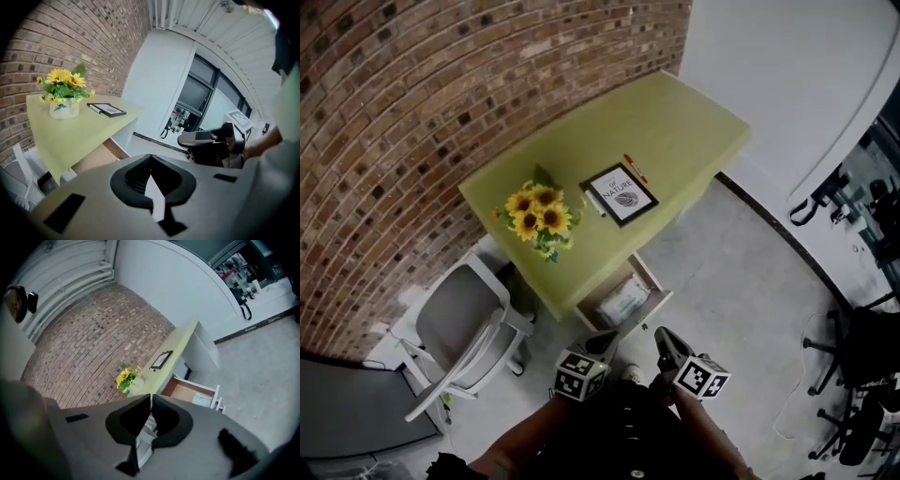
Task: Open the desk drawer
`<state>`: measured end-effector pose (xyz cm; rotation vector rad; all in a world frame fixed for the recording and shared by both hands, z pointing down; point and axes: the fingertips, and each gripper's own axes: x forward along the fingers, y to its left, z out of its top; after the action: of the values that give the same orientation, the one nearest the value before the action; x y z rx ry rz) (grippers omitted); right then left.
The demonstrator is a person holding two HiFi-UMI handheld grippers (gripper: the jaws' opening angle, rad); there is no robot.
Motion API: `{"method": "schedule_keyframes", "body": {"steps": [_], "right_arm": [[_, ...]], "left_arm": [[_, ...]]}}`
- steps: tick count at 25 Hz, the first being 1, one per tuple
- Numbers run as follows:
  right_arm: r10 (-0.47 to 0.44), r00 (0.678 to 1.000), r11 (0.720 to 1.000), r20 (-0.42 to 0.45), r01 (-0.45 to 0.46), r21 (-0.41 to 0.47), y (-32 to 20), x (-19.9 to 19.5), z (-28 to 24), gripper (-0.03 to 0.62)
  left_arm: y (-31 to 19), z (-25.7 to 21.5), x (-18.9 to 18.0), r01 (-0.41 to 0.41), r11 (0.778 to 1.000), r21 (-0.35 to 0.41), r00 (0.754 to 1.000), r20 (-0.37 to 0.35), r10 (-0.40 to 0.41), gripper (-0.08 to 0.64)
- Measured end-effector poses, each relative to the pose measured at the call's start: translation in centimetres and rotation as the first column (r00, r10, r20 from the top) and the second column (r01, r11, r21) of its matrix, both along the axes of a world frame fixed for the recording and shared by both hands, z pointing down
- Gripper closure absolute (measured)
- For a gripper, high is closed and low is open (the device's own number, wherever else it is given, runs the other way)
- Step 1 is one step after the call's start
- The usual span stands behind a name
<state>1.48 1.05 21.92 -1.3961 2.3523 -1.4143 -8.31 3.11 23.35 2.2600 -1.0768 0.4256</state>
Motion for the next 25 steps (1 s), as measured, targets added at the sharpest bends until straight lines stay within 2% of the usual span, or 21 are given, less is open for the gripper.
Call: {"method": "schedule_keyframes", "body": {"steps": [6, 9, 15, 21, 25], "right_arm": [[-0.012, 0.998, 0.987, -0.067, 0.023, 0.161, -1.2, 0.4, -4.0, 0.569], [-0.025, 0.995, 0.986, -0.093, 0.039, 0.161, -1.6, 0.0, -4.0, 0.575], [-0.063, 0.975, 0.986, -0.212, 0.093, 0.138, -1.6, -1.0, -2.7, 0.580], [-0.032, 0.977, 0.987, -0.210, 0.064, 0.150, -1.9, -0.6, -2.8, 0.580], [-0.031, 0.979, 0.990, -0.200, 0.058, 0.128, -1.3, -0.5, -2.4, 0.580]], "left_arm": [[-1.8, -3.5, -3.0, 0.146, 0.987, 0.065, 0.988, -0.059, -0.142, 0.551], [-2.3, -4.2, -3.9, 0.179, 0.980, 0.090, 0.983, -0.062, -0.173, 0.551], [-2.5, -4.2, -4.5, 0.173, 0.978, 0.115, 0.985, -0.022, -0.171, 0.551], [-2.3, -4.0, -5.2, 0.183, 0.975, 0.125, 0.983, 0.004, -0.185, 0.551], [-1.8, -3.6, -5.6, 0.196, 0.974, 0.111, 0.980, 0.008, -0.198, 0.551]]}}
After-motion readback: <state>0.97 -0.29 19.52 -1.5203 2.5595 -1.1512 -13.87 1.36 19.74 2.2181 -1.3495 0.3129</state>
